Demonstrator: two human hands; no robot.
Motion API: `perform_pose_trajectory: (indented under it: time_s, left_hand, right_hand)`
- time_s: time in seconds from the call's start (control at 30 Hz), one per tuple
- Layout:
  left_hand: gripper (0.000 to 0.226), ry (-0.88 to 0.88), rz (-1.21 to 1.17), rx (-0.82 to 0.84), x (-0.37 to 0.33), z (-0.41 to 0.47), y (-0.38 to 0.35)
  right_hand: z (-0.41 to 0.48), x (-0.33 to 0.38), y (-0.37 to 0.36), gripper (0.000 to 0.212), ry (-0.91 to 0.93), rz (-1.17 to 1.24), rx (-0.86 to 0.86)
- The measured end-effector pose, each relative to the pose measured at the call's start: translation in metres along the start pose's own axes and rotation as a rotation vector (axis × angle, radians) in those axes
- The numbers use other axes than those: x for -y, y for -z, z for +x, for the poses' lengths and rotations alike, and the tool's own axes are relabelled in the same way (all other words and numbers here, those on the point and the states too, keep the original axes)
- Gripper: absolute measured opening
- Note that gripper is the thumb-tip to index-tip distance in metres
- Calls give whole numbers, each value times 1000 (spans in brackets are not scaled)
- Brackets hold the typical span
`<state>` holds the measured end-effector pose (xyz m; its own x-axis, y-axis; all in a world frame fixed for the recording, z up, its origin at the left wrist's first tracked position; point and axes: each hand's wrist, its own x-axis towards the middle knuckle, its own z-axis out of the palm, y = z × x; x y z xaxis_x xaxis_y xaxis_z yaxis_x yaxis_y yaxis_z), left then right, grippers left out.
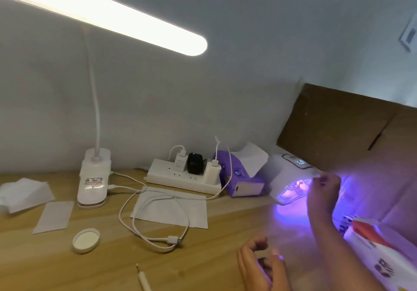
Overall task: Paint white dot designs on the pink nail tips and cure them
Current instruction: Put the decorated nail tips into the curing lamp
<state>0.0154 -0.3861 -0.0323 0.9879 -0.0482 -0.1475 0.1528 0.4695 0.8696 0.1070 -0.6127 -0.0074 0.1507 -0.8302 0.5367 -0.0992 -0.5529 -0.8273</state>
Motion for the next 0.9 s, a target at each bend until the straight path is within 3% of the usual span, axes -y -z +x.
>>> perform_pose_trajectory:
  time_s: [0.07, 0.17, 0.23, 0.3, 0.37, 0.53, 0.67, 0.73, 0.9]
  left_hand:
    - [33, -8, -2, 31, 3, 0, 0]
    - [31, -4, -20, 82, 4, -3, 1]
    - [30, -13, -18, 99, 6, -2, 1]
    - [29, -16, -9, 107, 10, -3, 1]
    - [27, -7, -12, 109, 12, -4, 1]
    - [40, -45, 7, 100, 15, -3, -2]
    - [53, -58, 31, 90, 16, -5, -3]
    - [47, -52, 48, 124, 16, -6, -2]
    - [3, -48, 1, 146, 9, -9, 0]
  right_hand:
    - [-15, -13, 5, 15, -94, -55, -10]
    - [-2, -21, 4, 14, -158, -265, 343]
    - [5, -22, 0, 30, -70, -407, 534]
    - [11, -25, -5, 32, 26, -488, 509]
    - [13, -25, -10, 21, -1, -509, 446]
    - [19, -32, -20, 21, -20, -527, 370]
    - [13, -40, -23, 18, 93, -444, 466]
    - [13, -41, -23, 18, 113, -436, 513]
    - [18, -43, -28, 15, 11, -570, 401]
